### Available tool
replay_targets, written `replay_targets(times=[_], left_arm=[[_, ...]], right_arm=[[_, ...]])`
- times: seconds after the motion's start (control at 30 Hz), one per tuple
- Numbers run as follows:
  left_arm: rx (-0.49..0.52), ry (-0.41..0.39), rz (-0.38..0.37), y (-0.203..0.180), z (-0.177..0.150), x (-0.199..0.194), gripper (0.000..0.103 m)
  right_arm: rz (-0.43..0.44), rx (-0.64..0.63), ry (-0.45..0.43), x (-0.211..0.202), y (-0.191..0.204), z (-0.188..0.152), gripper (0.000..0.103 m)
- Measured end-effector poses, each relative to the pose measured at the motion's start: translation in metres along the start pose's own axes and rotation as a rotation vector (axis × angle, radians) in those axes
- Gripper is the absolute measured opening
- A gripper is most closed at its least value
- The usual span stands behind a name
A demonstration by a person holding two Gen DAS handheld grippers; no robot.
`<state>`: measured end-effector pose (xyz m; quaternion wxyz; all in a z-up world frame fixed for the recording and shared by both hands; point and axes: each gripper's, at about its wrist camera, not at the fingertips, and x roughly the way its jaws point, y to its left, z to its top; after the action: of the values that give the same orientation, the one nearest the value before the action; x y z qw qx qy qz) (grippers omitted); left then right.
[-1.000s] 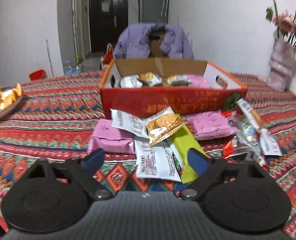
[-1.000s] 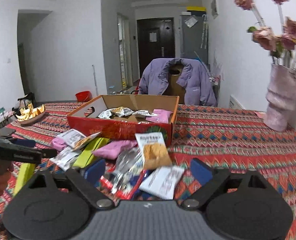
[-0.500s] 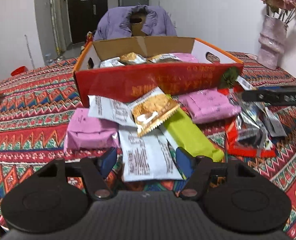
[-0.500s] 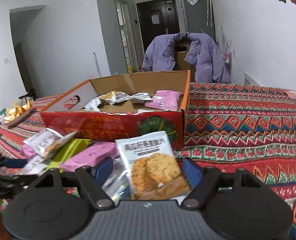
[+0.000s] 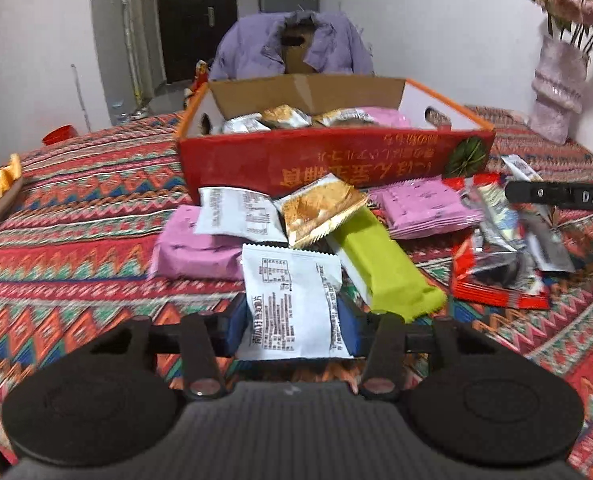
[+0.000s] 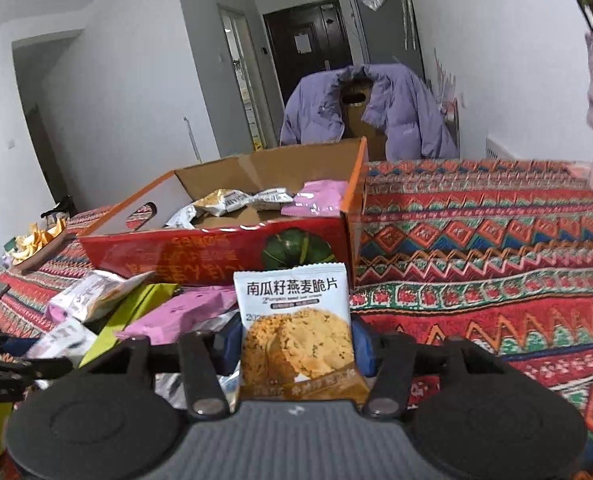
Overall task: Organize snacks
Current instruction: 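Lift both held packets and carry them over the cardboard box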
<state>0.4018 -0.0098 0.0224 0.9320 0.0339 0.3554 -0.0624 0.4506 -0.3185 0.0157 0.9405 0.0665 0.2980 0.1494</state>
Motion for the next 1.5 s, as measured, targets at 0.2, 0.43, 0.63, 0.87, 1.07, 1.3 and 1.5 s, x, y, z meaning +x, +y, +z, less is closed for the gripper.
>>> replay_targets(times=[0.2,0.43,0.63,0.87,1.07,1.3,1.5], left_arm=[[-0.026,-0.072,-0.041,-0.008,-0.022,-0.076,0.047],[-0.073,-0.125,-0.046,-0.017,-0.065,-0.149,0.048],[-0.101,-0.141,-0.075,-0.020,-0.085,-0.180,0.048],[-0.103,-0.174,-0.077,-0.020,-0.095,-0.199,0.048],[-0.119,-0.178,-0.102,-0.019,-0.088,-0.195,0.048],[-0.135,-0.176,-0.124,-0.014,-0.065,-0.175,0.048],[-0.138,-0.200,-0.112,0.006,-0.008,-0.143,0.048]], right_arm=[[-0.021,-0.036,-0.035,-0.061,0.031,-0.020,0.053],[0.027,-0.043,-0.020,-0.137,0.078,-0.073,0.053],[0.093,-0.050,0.012,-0.177,0.110,-0.106,0.053],[0.071,-0.065,-0.021,-0.199,0.121,-0.115,0.053],[0.070,-0.063,-0.011,-0.196,0.121,-0.114,0.053],[0.066,-0.068,-0.008,-0.181,0.119,-0.098,0.053],[0.104,-0.022,-0.038,-0.149,0.108,-0.051,0.053]])
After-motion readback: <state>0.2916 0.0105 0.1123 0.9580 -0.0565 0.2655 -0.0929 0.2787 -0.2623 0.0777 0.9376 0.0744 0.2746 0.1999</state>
